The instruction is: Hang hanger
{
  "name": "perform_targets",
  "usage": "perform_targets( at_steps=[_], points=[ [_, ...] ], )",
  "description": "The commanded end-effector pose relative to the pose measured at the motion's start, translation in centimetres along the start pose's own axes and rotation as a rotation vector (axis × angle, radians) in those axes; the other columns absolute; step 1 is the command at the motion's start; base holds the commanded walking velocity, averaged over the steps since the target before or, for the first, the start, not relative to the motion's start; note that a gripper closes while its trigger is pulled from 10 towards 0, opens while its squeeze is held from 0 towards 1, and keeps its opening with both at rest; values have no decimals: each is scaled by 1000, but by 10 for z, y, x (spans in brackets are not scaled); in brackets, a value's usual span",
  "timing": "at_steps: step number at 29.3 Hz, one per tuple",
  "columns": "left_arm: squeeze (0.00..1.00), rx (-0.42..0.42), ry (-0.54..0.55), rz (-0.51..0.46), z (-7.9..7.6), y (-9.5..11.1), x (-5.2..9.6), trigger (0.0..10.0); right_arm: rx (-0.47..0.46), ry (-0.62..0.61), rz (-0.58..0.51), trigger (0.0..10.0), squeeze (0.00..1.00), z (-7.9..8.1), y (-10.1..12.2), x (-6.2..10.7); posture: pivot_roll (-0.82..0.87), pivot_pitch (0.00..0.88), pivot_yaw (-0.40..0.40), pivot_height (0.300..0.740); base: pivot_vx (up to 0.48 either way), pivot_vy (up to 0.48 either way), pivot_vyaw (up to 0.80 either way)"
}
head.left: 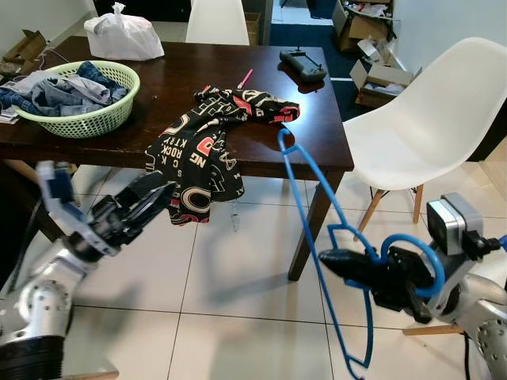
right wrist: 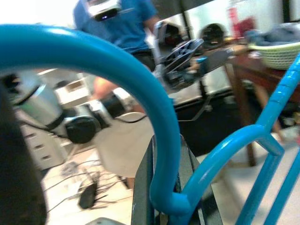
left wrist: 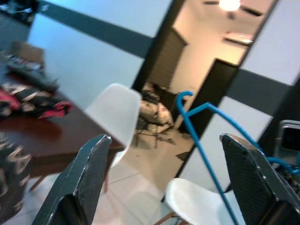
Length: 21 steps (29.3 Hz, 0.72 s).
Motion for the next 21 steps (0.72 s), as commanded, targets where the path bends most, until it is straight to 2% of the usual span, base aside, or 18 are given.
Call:
perform_targets(
  at_steps=[1,2,4,7,12,13,21],
  points=[
    [0,17,-62,21,-8,1,3,10000,-13,49,6,10000,0,9,0,-5,-18,148,-6,740,0,0,0],
    [0,32,-124,34,-15,2,0,10000,-17,88,8,10000,0,16,1,-10,-18,150,-5,740,0,0,0],
    [0,34,-134,36,-16,2,-1,10000,-18,95,9,10000,0,17,1,-11,-18,150,-5,740,0,0,0],
    [0,79,-226,71,-27,-4,-6,10000,-26,141,-3,10000,0,24,2,-19,-18,149,-4,740,0,0,0],
    [0,93,-248,91,-27,-8,-9,10000,-40,206,-39,10000,0,34,7,-27,-25,150,0,740,0,0,0],
    [0,110,-271,95,-27,-7,-8,10000,-53,249,-45,10000,0,40,9,-32,-29,150,2,740,0,0,0],
    [0,126,-356,114,-31,0,-12,10000,-87,372,-6,10000,0,59,7,-41,-28,151,3,740,0,0,0]
  ],
)
Point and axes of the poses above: a point about 5 cm out from each wrist's last joint towards the gripper, its own x axis pointing back from the gripper into the wrist, its own y axis along the axis of the wrist's last joint, z = x × y, the point moved 3 cm from there along -x, pointing out of the wrist towards the gripper, and after that the axes turned 2 degrees about -x, right-handed, at the moved point
